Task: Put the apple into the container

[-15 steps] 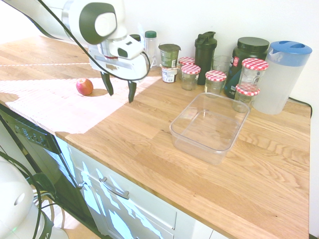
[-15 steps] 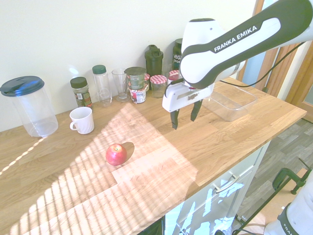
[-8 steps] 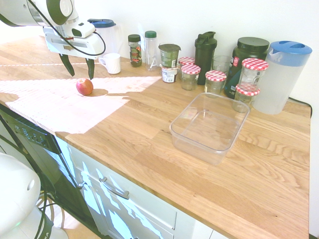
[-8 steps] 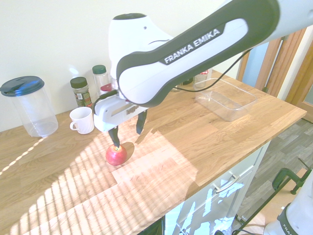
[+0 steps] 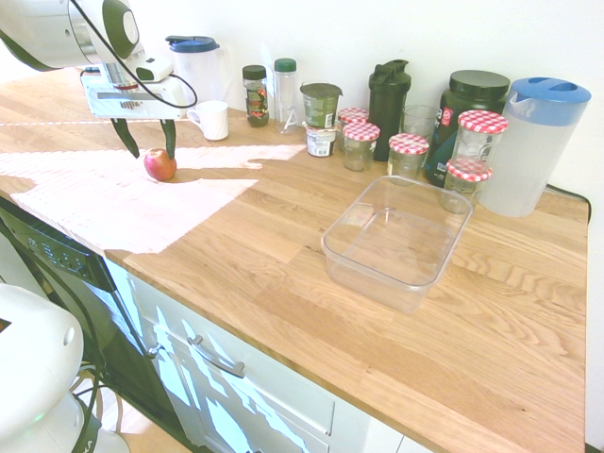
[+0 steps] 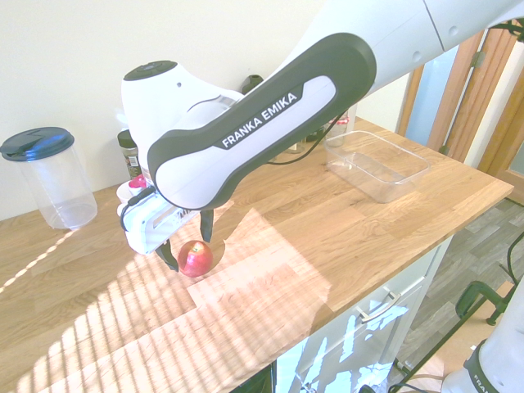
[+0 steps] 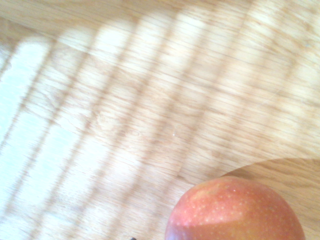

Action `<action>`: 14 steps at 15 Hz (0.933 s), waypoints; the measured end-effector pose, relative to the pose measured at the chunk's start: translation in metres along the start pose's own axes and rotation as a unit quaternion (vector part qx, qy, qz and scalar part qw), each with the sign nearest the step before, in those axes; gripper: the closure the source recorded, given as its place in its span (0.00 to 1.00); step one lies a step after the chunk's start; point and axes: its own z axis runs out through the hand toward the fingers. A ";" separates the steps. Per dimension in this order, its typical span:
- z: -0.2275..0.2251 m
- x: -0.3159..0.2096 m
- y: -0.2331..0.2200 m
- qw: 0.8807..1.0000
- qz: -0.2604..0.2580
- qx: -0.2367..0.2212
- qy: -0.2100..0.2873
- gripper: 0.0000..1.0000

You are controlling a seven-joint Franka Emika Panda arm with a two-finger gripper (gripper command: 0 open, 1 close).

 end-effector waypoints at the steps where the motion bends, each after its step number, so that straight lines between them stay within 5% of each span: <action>1: 0.003 0.001 0.001 1.000 -0.001 -0.006 -0.001 0.00; 2: 0.006 0.001 0.001 1.000 -0.001 -0.010 -0.003 1.00; 14: 0.027 0.004 -0.003 1.000 0.006 -0.001 -0.011 1.00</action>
